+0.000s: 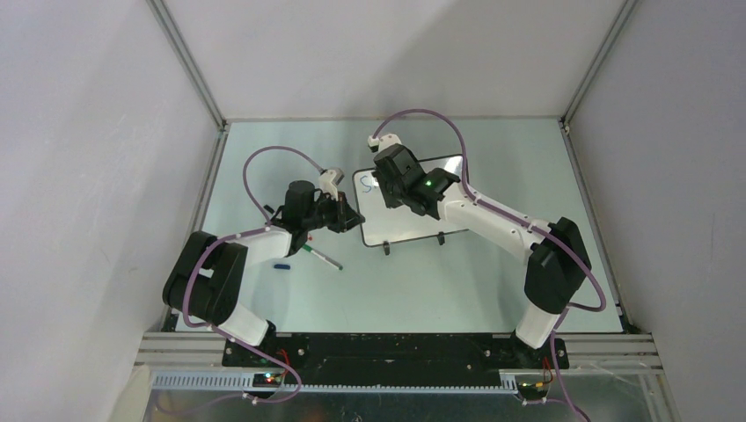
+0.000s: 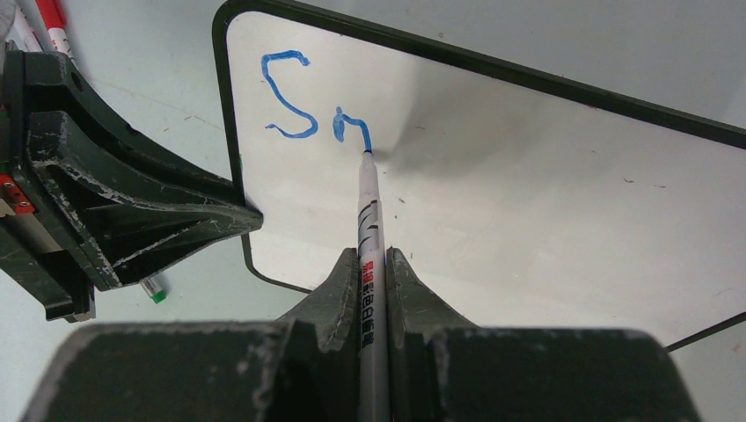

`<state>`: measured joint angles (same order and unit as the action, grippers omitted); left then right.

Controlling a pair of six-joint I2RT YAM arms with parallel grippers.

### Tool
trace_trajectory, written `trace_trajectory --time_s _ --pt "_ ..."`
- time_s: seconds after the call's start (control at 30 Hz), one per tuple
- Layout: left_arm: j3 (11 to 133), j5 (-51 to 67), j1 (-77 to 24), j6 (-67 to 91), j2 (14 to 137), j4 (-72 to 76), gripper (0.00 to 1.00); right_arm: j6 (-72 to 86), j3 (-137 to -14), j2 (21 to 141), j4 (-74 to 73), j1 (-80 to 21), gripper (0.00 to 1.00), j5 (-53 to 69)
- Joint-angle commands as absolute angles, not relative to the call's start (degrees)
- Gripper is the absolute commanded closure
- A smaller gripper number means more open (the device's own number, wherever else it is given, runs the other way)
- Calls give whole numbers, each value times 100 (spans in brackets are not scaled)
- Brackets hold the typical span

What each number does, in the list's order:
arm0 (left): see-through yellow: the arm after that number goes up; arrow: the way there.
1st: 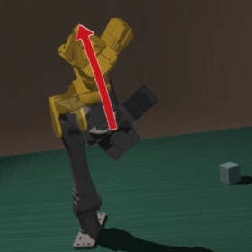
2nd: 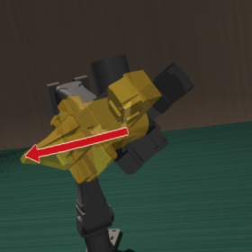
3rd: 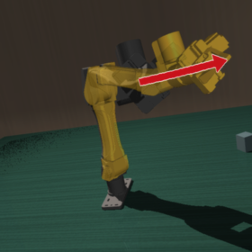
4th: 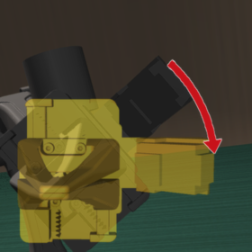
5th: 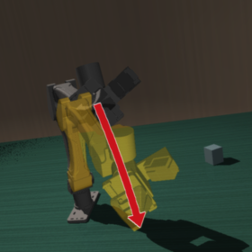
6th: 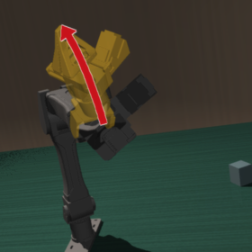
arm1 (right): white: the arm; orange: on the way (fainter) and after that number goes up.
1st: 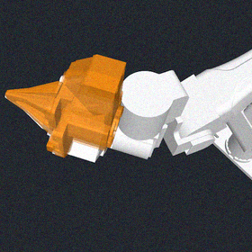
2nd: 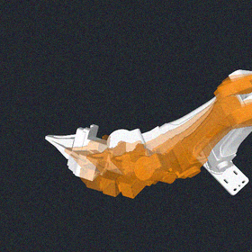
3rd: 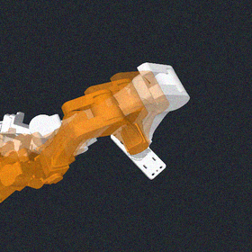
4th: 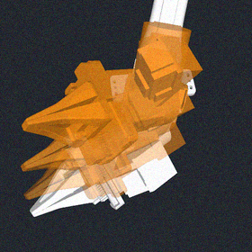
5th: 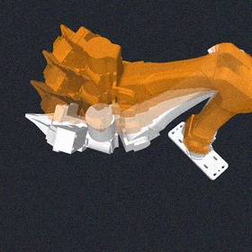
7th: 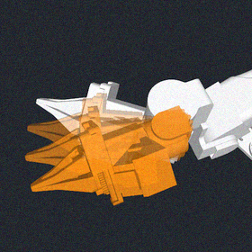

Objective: Write a sentence on the whiteboard

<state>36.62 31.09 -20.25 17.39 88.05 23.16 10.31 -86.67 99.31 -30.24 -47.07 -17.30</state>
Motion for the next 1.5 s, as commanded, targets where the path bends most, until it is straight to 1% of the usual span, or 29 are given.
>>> trace_trajectory --time_s 0.0,0.77,1.47 --pt "3777 2990 -2144 1397 8676 2036 99 1003 -8904 9905 -3032 -4657 100 -1907" --pt "3805 2962 -2182 1362 8695 1979 99 984 -9340 10087 -3160 -4604 100 -1749" --pt "3812 2970 -2181 1358 8699 1970 100 1055 -9167 9922 -3248 -4478 100 -1923"
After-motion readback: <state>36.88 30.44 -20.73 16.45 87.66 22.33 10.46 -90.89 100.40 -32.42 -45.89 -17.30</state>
